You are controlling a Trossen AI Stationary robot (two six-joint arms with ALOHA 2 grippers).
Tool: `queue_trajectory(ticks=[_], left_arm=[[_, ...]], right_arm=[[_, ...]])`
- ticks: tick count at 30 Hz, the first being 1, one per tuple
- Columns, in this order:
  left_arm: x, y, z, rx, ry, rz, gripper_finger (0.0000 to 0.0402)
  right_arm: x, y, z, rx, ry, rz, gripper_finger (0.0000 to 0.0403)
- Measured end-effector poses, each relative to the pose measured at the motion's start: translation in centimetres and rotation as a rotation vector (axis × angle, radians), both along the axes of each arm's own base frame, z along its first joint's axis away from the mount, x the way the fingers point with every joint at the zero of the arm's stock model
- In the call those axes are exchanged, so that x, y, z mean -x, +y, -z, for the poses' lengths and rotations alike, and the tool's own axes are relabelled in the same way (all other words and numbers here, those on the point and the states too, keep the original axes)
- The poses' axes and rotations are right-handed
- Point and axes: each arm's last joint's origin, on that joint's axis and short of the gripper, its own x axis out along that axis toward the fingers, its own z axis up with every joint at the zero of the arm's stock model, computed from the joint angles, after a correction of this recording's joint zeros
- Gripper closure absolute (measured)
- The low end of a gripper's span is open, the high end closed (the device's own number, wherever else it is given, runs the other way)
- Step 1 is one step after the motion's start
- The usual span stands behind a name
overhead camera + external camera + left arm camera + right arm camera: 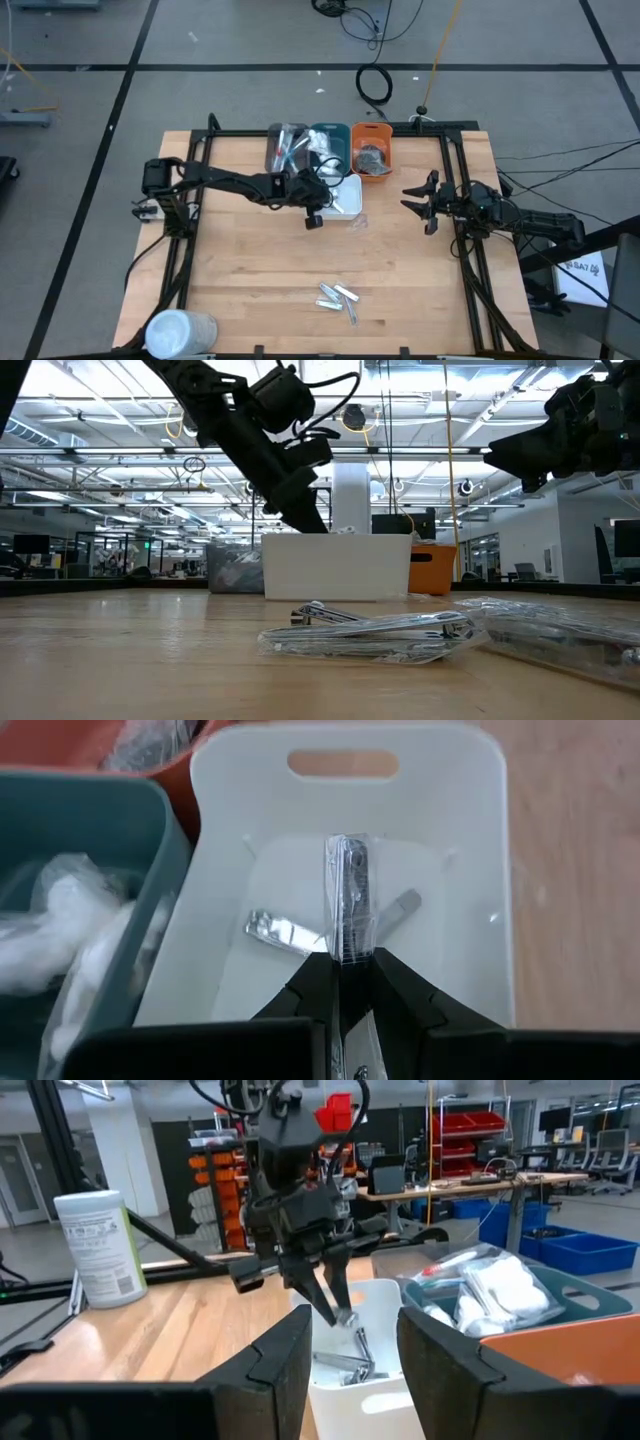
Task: Pick & Place Travel size toiletries
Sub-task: Put the silver nail cutter into the white bin
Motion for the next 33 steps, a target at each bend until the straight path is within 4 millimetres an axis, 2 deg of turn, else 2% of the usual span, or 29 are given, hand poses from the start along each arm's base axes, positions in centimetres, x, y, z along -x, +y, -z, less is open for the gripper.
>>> queue_trajectory(ticks=[13,16,21,27,30,33], left_arm=[[0.0,0.0,-0.1,-0.004,-0.004,-0.002,0.0364],[0.0,0.2,-0.1,-0.024,-0.007,-0.083,0.0351],[0.1,0.5,-0.1,-0.03,-0.024,-0.211,0.0282],[0.1,0.1,-0.1,-0.03,-0.021,-0.183,0.0186],[0.0,-0.5,-0.1,-0.062,-0.01,-0.138,0.0155],[-0.4,-1.8,-0.6,-0.077,-0.011,-0.085,0.0138]], right_arm=[[0.0,0.0,0.0,0.0,0.002,0.0,0.0261],[0.0,0.0,0.0,0.0,0.002,0.0,0.0261],[0.0,0.0,0.0,0.0,0.001,0.0,0.0261],[0.0,0.0,0.0,0.0,0.001,0.0,0.0261],[0.0,0.0,0.0,0.0,0.001,0.0,0.0261],[0.0,0.0,0.0,0.0,0.001,0.0,0.0261]])
